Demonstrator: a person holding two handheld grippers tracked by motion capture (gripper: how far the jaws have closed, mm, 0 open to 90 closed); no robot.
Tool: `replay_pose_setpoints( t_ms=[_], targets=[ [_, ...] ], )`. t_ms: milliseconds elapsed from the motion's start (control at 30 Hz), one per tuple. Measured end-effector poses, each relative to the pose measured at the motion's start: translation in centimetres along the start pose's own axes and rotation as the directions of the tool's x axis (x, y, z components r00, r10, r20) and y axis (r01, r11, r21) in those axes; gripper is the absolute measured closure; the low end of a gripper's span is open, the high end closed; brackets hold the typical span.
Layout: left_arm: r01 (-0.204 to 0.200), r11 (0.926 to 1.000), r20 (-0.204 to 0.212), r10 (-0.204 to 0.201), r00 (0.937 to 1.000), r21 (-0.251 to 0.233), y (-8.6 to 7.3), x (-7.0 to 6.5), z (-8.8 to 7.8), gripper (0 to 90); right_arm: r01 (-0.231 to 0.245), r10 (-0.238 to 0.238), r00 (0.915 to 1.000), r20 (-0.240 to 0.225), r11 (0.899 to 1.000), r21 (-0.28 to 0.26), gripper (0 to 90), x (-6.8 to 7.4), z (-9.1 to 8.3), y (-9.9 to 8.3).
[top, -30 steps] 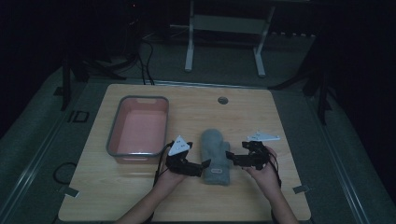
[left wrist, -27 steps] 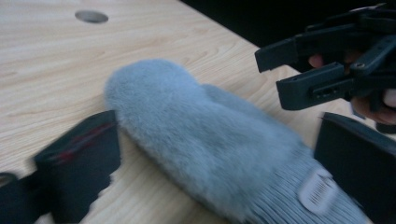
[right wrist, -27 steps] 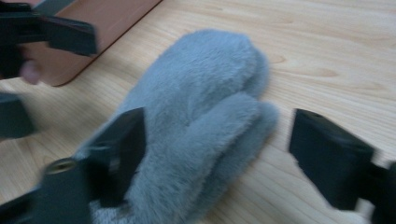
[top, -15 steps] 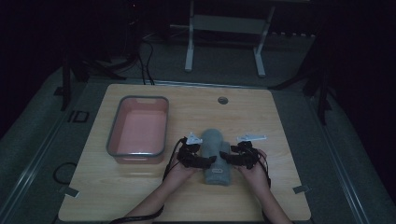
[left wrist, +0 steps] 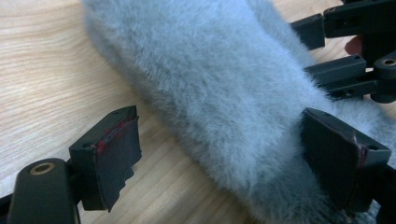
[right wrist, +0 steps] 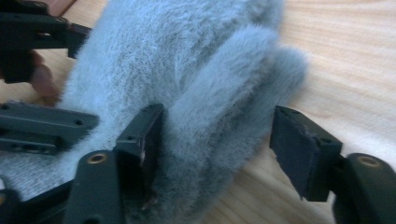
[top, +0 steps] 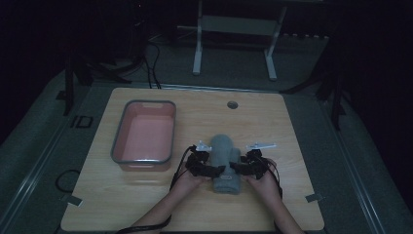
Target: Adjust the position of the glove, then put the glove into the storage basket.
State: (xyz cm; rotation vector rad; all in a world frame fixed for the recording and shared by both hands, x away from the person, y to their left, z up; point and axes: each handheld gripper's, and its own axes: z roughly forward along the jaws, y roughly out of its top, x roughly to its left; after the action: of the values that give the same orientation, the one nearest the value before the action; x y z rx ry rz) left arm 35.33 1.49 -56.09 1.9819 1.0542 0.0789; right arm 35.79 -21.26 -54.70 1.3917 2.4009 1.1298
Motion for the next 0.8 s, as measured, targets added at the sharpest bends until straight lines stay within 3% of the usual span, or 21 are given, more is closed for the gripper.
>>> replay_pose_setpoints(
  t_ms=[67, 167, 367, 467, 533, 800],
  targets=[
    [-0.007, 1.0, 0.012, 0.007, 0.9999, 0.007, 0.1, 0.1, 0.3, 16.7, -0.026, 0.027, 0.9994, -0.024, 1.0, 0.011, 38.8, -0.3, 0.1, -0.1],
    [-0.022, 0.9994, 0.029, 0.022, 0.9994, 0.027, 0.4, 0.0, 0.4, 22.0, -0.028, 0.029, 0.9989, -0.036, 0.999, 0.017, 42.6, -0.4, 0.2, -0.1],
    [-0.004, 0.9994, 0.118, 0.0, 0.993, 0.033, 0.5, 0.0, 0.8, 48.3, -0.011, 0.014, 0.9978, -0.064, 0.999, 0.038, 61.8, -0.3, 0.2, 0.0],
    [-0.051, 0.9986, 0.119, 0.048, 0.9917, 0.016, 0.5, -0.5, 0.6, 63.0, -0.005, 0.007, 0.9983, -0.057, 0.999, 0.042, 70.4, 0.0, 0.1, 0.1],
    [-0.055, 0.9985, 0.119, 0.054, 0.9914, 0.005, 0.5, -0.7, 0.6, 69.8, -0.002, 0.003, 0.9989, -0.046, 0.999, 0.033, 74.1, 0.3, 0.0, 0.1],
    [-0.066, 0.9973, 0.15, 0.07, 0.9862, -0.031, 1.3, -1.1, -0.2, 76.6, -0.056, 0.054, 0.9966, -0.063, 0.998, -0.025, 79.2, 0.3, -1.3, 0.1]
  ],
)
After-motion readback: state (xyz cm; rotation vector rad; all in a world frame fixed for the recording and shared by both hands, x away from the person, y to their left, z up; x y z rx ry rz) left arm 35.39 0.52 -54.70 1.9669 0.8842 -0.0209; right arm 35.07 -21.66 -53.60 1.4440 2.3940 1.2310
